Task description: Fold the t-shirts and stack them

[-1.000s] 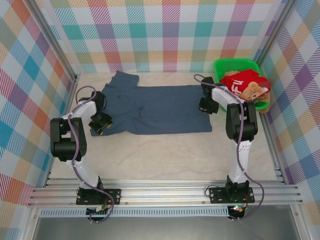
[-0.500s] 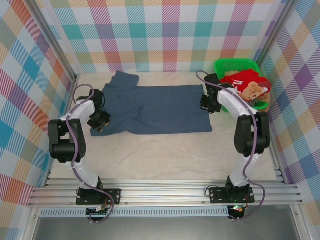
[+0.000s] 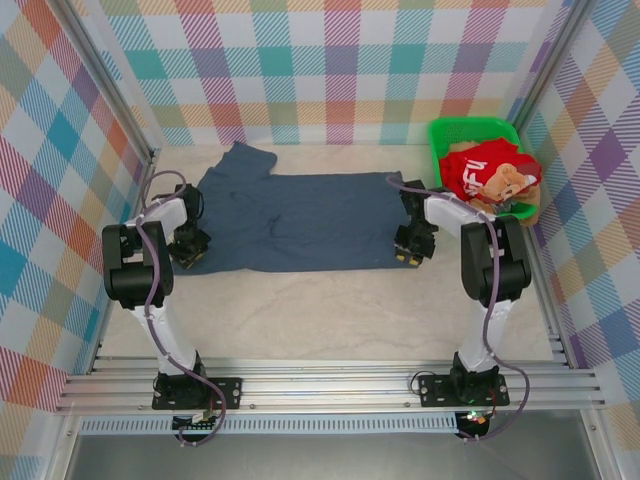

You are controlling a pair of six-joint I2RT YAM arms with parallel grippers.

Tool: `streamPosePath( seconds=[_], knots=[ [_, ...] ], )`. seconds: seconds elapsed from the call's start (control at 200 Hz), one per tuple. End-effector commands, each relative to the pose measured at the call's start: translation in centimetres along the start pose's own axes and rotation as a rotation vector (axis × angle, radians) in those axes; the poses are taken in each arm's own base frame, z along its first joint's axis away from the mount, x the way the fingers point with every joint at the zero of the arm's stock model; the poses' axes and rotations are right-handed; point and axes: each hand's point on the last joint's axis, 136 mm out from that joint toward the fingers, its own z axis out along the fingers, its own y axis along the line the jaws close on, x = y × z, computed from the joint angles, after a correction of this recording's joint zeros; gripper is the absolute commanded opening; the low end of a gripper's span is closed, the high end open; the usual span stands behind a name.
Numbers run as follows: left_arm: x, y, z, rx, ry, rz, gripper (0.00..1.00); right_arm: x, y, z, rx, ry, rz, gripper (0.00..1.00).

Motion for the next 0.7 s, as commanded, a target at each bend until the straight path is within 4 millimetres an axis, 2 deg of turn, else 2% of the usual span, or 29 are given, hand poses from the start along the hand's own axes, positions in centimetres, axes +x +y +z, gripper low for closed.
streamPosePath(
  seconds=[0.0, 0.145, 0.305, 0.39, 0.505, 0.585, 0.695],
  knots=[
    [0.8, 3.1, 0.8, -0.105, 0.011, 0.020, 0.33, 0.5, -1.1, 0.0, 0.071, 0.062, 0.029, 0.26],
    [2.2, 4.1, 0.3, -0.094, 0.032, 0.018, 0.34, 2.0, -2.2, 0.2, 0.113, 0.105, 0.035, 0.26],
    [4.1, 6.6, -0.4, -0.121, 0.048, -0.005, 0.35, 3.9, -4.0, -0.3, 0.164, 0.127, 0.047, 0.26],
    [6.0, 7.5, -0.3, -0.118, 0.090, -0.017, 0.36, 5.1, -4.4, -0.4, 0.158, 0.151, 0.053, 0.27],
    [7.3, 8.4, -0.6, -0.127, 0.088, -0.025, 0.38, 6.2, -4.6, -0.9, 0.137, 0.155, 0.072, 0.26],
    [6.7, 8.6, -2.1, -0.121, 0.033, -0.027, 0.42, 6.0, -4.4, -2.4, 0.108, 0.089, 0.071, 0.26],
    [5.7, 7.1, -5.7, -0.061, -0.065, 0.017, 0.44, 5.3, -3.6, -4.9, 0.061, -0.011, 0.043, 0.28]
  ],
)
